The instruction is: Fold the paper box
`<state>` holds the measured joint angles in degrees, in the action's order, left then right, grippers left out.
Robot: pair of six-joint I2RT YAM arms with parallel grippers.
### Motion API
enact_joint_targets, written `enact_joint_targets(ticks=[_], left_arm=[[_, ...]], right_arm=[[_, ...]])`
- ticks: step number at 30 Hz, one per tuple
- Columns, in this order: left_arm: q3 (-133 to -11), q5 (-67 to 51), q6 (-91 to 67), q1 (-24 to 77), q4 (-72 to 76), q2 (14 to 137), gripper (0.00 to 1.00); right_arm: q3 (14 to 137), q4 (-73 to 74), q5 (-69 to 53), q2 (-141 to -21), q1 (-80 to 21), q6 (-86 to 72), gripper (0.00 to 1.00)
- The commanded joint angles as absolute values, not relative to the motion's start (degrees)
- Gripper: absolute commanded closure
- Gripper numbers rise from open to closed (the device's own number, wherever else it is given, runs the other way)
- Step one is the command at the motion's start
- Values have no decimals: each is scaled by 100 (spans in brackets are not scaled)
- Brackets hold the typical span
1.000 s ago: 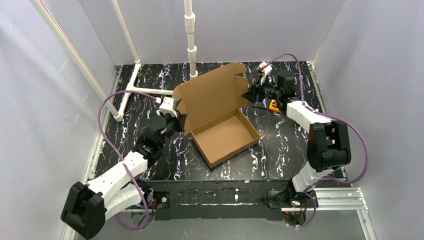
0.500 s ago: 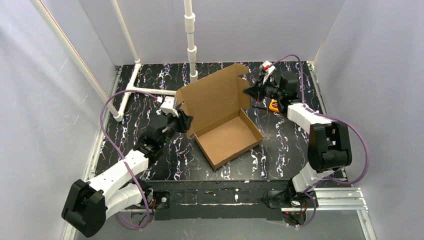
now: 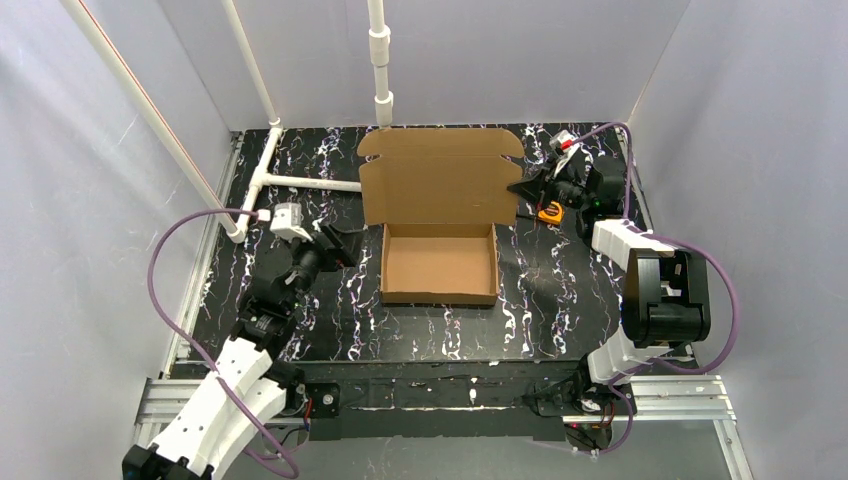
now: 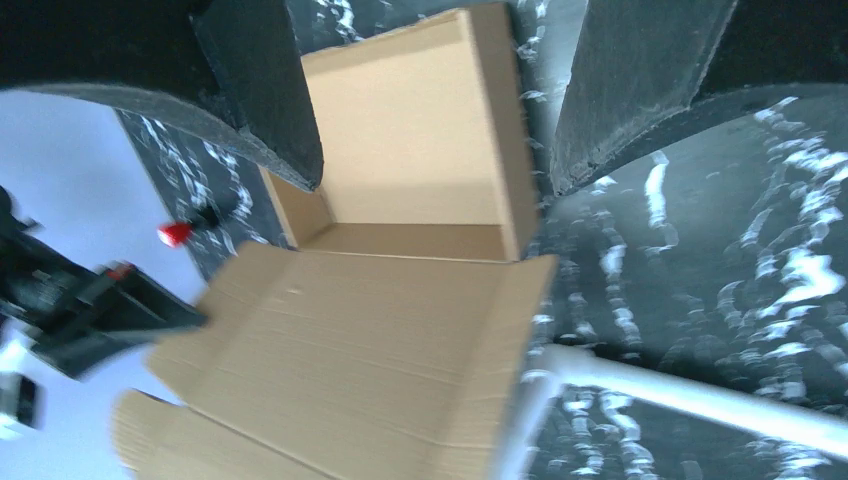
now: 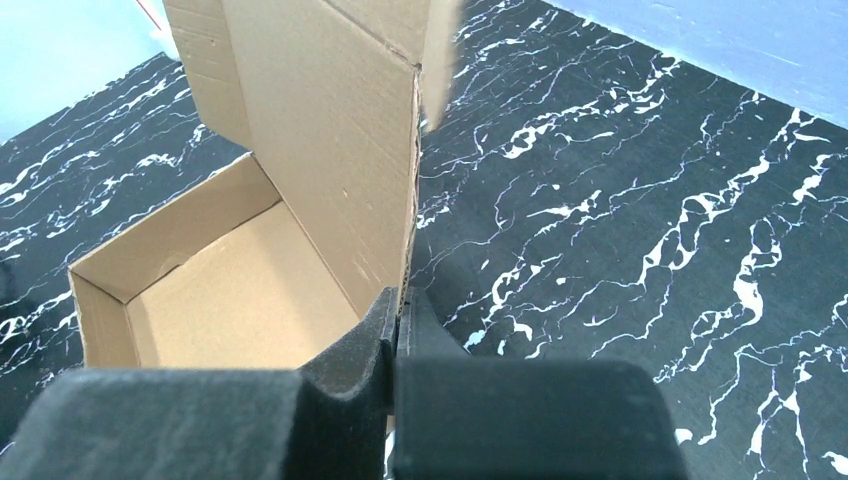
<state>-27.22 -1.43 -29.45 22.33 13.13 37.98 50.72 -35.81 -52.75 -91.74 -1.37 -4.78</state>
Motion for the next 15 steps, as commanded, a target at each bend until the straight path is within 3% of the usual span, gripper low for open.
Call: enact_joint_targets(ticks=[1, 6, 10, 15], left_arm=[[-2441, 730, -3553, 1639, 572, 3604, 21], [-2701, 105, -4036, 926, 1146, 4994, 32], [-2920, -542, -4201, 673, 2021, 5913, 35], [-3522, -1661, -4024, 523, 2667, 7024, 46]], right_arm=[[5020, -3985, -5542, -9018, -141, -510, 99], [5007, -4028, -5593, -8947, -145, -519, 99], [4966, -4141, -5662, -8862, -141, -548, 99], [4957, -4208, -5680, -8833, -141, -612, 99]])
